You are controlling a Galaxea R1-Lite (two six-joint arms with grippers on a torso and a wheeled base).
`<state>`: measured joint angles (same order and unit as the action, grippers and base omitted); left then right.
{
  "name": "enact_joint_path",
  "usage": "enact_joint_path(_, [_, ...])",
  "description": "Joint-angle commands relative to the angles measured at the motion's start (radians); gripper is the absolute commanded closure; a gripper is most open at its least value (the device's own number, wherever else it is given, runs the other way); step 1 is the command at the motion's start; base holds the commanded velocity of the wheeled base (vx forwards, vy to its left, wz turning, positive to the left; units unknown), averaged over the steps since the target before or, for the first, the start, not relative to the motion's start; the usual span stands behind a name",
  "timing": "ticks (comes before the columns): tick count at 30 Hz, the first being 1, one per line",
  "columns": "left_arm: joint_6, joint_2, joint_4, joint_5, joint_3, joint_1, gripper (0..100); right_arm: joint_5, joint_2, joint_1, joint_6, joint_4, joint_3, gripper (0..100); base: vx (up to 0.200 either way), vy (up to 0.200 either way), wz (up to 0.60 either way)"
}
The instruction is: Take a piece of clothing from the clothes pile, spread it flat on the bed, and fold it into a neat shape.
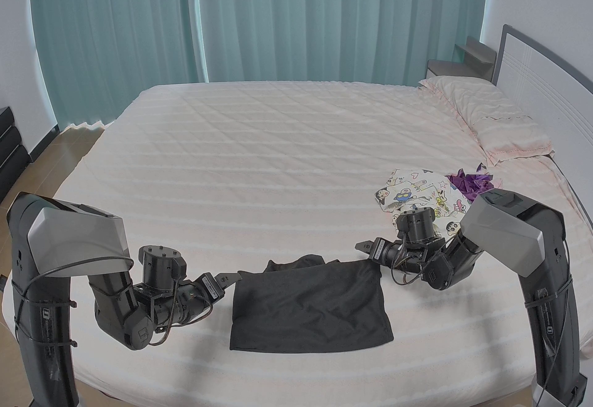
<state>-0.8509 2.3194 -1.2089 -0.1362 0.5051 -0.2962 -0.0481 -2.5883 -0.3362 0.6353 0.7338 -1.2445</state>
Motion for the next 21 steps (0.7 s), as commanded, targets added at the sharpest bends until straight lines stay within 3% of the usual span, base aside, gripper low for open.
enact_joint_path(1, [0.003,0.018,-0.001,0.007,0.018,-0.009,0,-0.001,0.025,-0.003,-0.020,0.049,0.069,0,0.000,0.000,0.00])
enact_joint_path(5, [0.016,0.028,0.008,0.026,0.044,-0.015,0,0.001,0.054,-0.007,-0.063,0.134,0.140,0,0.000,0.000,0.00])
enact_joint_path(12, [0.099,0.051,0.032,0.026,0.070,-0.026,0,0.024,0.261,0.000,-0.043,0.187,0.327,0,0.000,0.000,0.00])
enact_joint_path(13, [0.191,0.055,0.026,0.026,0.056,-0.026,0,0.059,0.333,-0.012,-0.014,0.193,0.422,0,0.000,0.000,0.00])
enact_joint_path(14, [0.242,0.060,0.028,0.026,0.050,-0.023,0,0.059,0.333,-0.012,-0.014,0.193,0.422,0,0.000,0.000,0.00])
enact_joint_path(15, [0.266,0.064,0.035,0.024,0.055,-0.023,0,0.079,0.382,-0.034,0.040,0.216,0.508,0,0.000,0.000,0.00])
enact_joint_path(18, [0.305,0.089,0.058,0.027,0.090,-0.029,0,0.136,0.401,-0.078,0.144,0.317,0.628,0,0.000,0.000,0.00])
enact_joint_path(21, [0.305,0.094,0.131,0.029,0.138,-0.040,0,0.189,0.390,-0.099,0.165,0.386,0.694,0,0.000,0.000,0.00])
